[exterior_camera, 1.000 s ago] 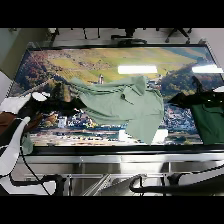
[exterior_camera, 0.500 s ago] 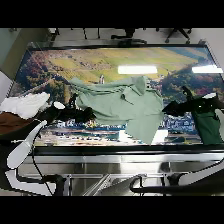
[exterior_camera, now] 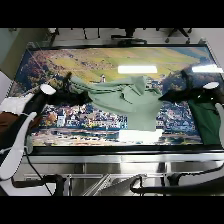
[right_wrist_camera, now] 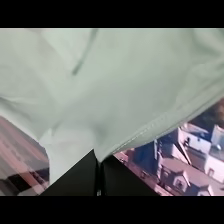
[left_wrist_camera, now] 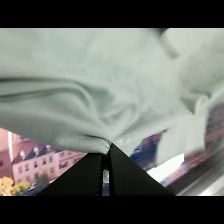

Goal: Fold the shirts.

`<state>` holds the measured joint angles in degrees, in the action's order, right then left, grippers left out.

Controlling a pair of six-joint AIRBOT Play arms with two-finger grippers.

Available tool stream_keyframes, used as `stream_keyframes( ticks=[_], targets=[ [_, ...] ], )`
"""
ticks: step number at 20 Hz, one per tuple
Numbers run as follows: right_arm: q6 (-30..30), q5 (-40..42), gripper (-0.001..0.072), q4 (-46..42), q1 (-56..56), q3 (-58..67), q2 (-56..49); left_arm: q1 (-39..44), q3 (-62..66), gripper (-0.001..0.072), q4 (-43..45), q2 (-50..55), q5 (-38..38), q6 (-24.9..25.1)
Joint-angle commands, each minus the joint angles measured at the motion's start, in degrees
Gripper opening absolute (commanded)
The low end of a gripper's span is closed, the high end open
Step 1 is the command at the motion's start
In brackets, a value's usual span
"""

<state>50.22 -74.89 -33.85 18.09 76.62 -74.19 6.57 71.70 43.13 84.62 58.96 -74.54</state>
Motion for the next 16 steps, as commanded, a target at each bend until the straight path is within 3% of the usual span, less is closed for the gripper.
stream_keyframes(
  ticks=[1,6,9,12,16],
  targets=[
    [-1.0,-0.4,0.0015,7.8,0.7,9.2,13.5,-1.6,13.2,0.0014,2.9,-10.7,9.2,-0.1],
    [-1.8,10.7,0.0014,4.4,1.4,22.4,33.4,-2.1,40.3,0.0014,6.9,-24.1,15.9,-0.1],
    [-2.5,18.1,0.0014,0.5,1.4,24.6,41.7,-2.1,49.9,0.0014,9.5,-30.5,14.1,-0.1],
    [-2.5,21.3,0.0014,-1.4,1.4,25.0,45.0,-2.1,45.9,0.0014,15.9,-37.7,10.6,-0.2],
    [-2.4,19.0,0.0014,-0.5,1.4,25.1,40.2,-2.1,32.4,0.0014,18.8,-40.4,10.3,-0.4]
  ],
)
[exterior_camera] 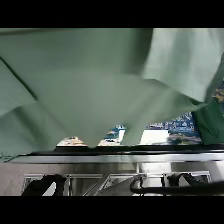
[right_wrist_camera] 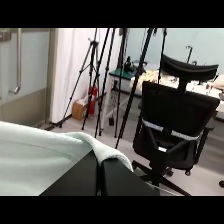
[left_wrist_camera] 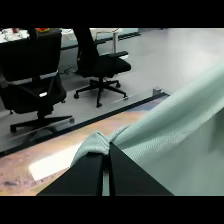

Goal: Fold the shirts.

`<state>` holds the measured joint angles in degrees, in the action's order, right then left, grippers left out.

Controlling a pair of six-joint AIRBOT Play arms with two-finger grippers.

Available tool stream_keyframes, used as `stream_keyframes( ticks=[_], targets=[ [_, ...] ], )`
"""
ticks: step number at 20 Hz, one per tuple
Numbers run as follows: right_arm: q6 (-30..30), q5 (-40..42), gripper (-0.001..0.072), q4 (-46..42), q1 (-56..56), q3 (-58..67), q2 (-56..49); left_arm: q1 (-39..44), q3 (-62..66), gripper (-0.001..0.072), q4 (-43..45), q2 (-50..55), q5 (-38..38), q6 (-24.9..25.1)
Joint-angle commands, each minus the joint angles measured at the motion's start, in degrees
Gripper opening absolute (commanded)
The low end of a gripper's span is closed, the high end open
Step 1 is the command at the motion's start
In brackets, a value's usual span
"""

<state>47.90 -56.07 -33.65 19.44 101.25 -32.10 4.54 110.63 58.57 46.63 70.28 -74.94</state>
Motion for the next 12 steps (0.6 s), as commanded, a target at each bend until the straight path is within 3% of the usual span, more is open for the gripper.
stream_keyframes(
  ticks=[1,6,9,12],
  targets=[
    [-0.1,-2.0,0.0015,0.4,0.0,0.4,-4.5,-0.1,-8.9,0.0014,3.3,-0.8,-0.8,0.0],
    [-0.2,-13.0,0.0015,4.6,-3.2,0.0,-25.1,0.0,-16.5,0.0014,2.7,18.0,-2.3,3.1],
    [-0.6,-10.4,0.0015,-0.9,-6.9,0.0,-38.5,-0.1,-14.1,0.0014,2.7,35.3,-3.3,5.3],
    [-0.6,-1.5,0.0015,-5.2,-9.6,0.0,-51.8,-0.1,-3.9,0.0014,2.7,56.5,-3.2,5.5]
  ],
)
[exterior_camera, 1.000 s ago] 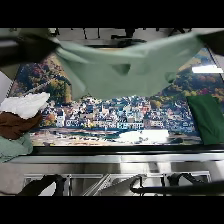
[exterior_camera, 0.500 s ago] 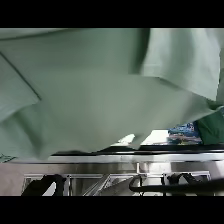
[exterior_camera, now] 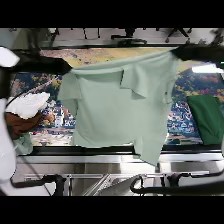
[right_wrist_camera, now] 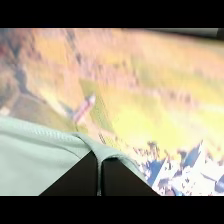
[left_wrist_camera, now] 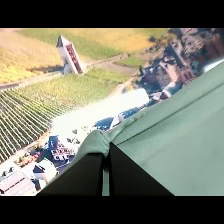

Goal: Fold the shirts.

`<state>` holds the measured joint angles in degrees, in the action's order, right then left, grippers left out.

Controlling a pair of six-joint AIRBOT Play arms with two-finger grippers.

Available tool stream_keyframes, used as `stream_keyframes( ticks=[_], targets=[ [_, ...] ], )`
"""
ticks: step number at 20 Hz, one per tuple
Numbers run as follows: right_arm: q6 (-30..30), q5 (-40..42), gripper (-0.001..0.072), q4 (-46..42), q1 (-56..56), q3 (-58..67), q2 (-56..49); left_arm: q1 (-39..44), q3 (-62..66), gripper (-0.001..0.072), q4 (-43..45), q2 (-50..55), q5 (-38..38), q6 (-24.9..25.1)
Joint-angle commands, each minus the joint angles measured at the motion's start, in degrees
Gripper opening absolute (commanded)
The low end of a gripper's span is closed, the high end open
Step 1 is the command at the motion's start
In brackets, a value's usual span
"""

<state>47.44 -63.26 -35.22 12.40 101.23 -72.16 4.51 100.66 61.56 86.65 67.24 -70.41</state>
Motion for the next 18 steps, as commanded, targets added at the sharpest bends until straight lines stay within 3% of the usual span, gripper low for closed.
stream_keyframes(
  ticks=[1,4,7,8,9,10,11,12,14,18],
  targets=[
    [-0.2,8.7,0.0015,-3.6,-2.7,0.0,-15.1,0.0,9.8,0.0014,-0.4,21.9,-0.1,0.9],
    [-0.2,15.5,0.0016,-3.7,-3.2,0.1,-22.1,-0.7,19.0,0.0014,-9.3,33.4,-1.4,0.7],
    [-0.4,16.5,0.0029,-3.7,-3.1,0.1,-24.4,-1.9,19.6,0.0015,-16.2,35.4,-7.0,1.5],
    [-0.3,16.5,0.0165,-3.7,-2.9,0.1,-24.5,-2.3,19.6,0.0015,-16.1,35.1,-7.5,1.5],
    [-0.3,16.5,0.0307,-3.7,-2.6,0.2,-24.3,-3.1,19.6,0.0089,-16.2,34.5,-7.0,1.4],
    [-0.3,16.3,0.0323,-3.9,-2.1,0.2,-23.6,-4.0,19.6,0.0420,-16.2,33.5,-5.7,1.4],
    [-0.3,15.0,0.0323,-4.8,-1.2,0.2,-22.6,-5.1,19.6,0.0667,-16.2,32.3,-3.8,1.0],
    [0.0,12.7,0.0323,-6.0,0.1,0.2,-21.3,-6.8,19.6,0.0667,-16.2,30.8,-0.9,-0.5],
    [4.9,6.0,0.0415,-9.8,4.1,0.2,-18.4,-10.6,18.2,0.0668,-16.2,26.7,5.9,-2.8],
    [9.0,-11.7,0.0396,-12.2,12.7,-0.3,-16.3,-18.3,2.8,0.0666,-16.0,15.5,14.6,-5.3]
  ],
)
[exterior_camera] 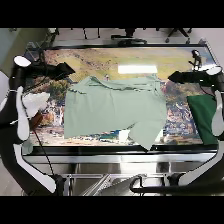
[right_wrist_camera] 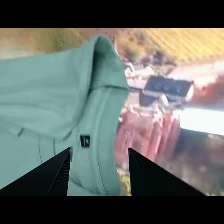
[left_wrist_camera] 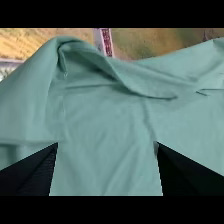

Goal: Fold the shirts.

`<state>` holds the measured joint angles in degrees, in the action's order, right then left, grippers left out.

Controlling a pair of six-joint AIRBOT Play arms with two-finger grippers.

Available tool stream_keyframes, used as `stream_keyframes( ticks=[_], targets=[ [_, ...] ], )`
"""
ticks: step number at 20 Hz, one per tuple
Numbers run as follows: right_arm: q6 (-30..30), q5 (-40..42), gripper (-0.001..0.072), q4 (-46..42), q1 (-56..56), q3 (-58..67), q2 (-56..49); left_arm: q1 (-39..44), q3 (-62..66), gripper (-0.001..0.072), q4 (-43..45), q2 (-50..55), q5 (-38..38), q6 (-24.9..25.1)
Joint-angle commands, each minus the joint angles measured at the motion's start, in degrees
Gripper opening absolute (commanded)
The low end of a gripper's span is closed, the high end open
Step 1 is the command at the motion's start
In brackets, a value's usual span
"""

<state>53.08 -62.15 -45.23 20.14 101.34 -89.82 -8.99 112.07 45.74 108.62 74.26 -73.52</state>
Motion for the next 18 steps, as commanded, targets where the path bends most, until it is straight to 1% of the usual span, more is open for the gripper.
stream_keyframes(
  ticks=[1,2,4,6,7,9,11,12,15,16,17,18],
  targets=[
    [3.7,-16.4,0.0357,-2.1,6.4,-2.0,1.4,-6.1,-14.4,0.0667,0.0,-9.2,8.7,-2.3],
    [4.0,-18.9,0.0360,-2.2,7.3,-4.2,1.4,-7.2,-21.5,0.0666,2.0,-12.4,8.7,-2.5],
    [4.0,-22.0,0.0360,-2.3,8.9,-8.5,1.4,-8.8,-35.0,0.0666,9.0,-18.0,6.6,-2.7],
    [4.2,-23.0,0.0360,-2.4,9.9,-12.5,1.4,-10.9,-47.2,0.0666,14.3,-22.6,3.7,-3.1],
    [4.2,-23.0,0.0361,-2.4,10.1,-14.1,1.4,-12.0,-52.0,0.0666,15.0,-24.3,1.5,-3.1],
    [3.9,-22.8,0.0361,-2.4,10.0,-17.0,1.4,-14.1,-60.0,0.0666,14.6,-26.7,-2.7,-3.0],
    [3.8,-22.1,0.0361,-2.4,9.9,-19.3,1.4,-14.7,-64.6,0.0666,13.8,-27.1,-5.2,-2.8],
    [3.7,-21.9,0.0360,-2.4,9.9,-20.4,1.4,-14.6,-66.3,0.0666,12.4,-27.1,-6.5,-1.8],
    [2.6,-20.9,0.0361,-2.3,8.8,-23.4,1.4,-12.4,-68.4,0.0665,3.9,-25.1,-9.2,3.7],
    [2.4,-20.5,0.0361,-2.4,8.0,-24.6,1.4,-11.1,-68.1,0.0625,3.2,-23.7,-9.1,3.9],
    [2.2,-20.1,0.0361,-2.4,7.2,-25.8,1.4,-9.4,-67.3,0.0550,3.1,-21.9,-8.3,4.2],
    [2.1,-19.6,0.0361,-2.4,6.4,-27.0,1.3,-8.0,-66.2,0.0423,3.1,-20.2,-7.4,4.2]
  ],
)
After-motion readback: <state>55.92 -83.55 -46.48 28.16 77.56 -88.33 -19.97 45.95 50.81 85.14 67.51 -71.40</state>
